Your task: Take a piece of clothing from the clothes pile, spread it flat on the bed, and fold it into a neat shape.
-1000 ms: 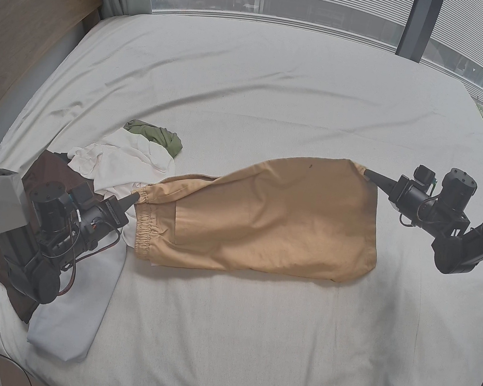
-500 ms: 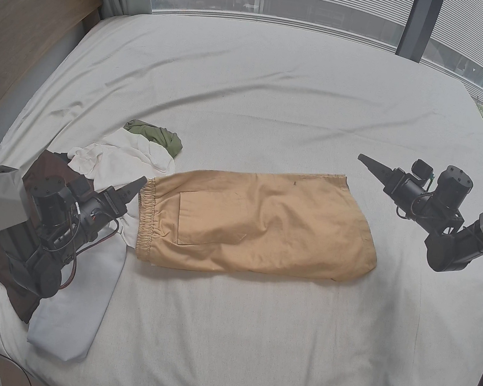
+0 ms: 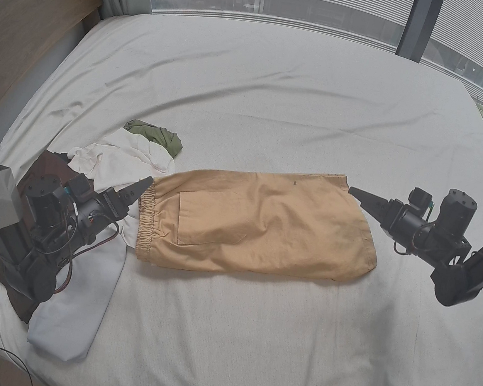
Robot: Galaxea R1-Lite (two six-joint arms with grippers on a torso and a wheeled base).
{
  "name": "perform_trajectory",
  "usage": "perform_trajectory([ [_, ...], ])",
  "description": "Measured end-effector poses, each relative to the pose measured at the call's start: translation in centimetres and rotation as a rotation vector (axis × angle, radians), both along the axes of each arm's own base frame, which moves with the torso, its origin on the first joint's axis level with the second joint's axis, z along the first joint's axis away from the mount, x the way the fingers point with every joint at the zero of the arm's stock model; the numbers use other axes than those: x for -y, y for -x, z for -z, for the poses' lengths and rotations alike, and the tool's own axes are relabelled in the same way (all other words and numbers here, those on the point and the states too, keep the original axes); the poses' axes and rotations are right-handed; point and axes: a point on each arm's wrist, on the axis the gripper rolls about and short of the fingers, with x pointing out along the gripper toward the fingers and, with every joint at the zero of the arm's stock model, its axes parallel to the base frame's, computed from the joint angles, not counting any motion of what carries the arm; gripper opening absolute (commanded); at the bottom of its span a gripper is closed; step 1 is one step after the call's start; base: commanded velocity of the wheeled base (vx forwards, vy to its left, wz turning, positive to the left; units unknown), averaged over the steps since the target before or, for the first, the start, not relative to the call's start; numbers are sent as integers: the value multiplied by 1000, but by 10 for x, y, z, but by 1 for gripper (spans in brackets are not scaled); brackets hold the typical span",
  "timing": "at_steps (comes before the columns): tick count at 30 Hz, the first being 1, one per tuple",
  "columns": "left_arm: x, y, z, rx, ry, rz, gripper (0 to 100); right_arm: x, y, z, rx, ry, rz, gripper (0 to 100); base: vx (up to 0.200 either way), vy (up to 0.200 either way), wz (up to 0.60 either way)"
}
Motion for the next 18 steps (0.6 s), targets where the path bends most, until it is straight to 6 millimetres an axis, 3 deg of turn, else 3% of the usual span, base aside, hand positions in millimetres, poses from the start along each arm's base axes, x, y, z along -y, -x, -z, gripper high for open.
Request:
perform_trajectory([
  [7,2,28,-3,5,-92,98,100,-22,42,10,-53,11,-80,100,0,0,0],
  [13,4,44,2,4,-178,131,100,-34,57,19,-95,20,-130,100,0,0,0],
  [18,5,50,7,11,-248,142,100,-38,57,33,-140,30,-140,100,0,0,0],
])
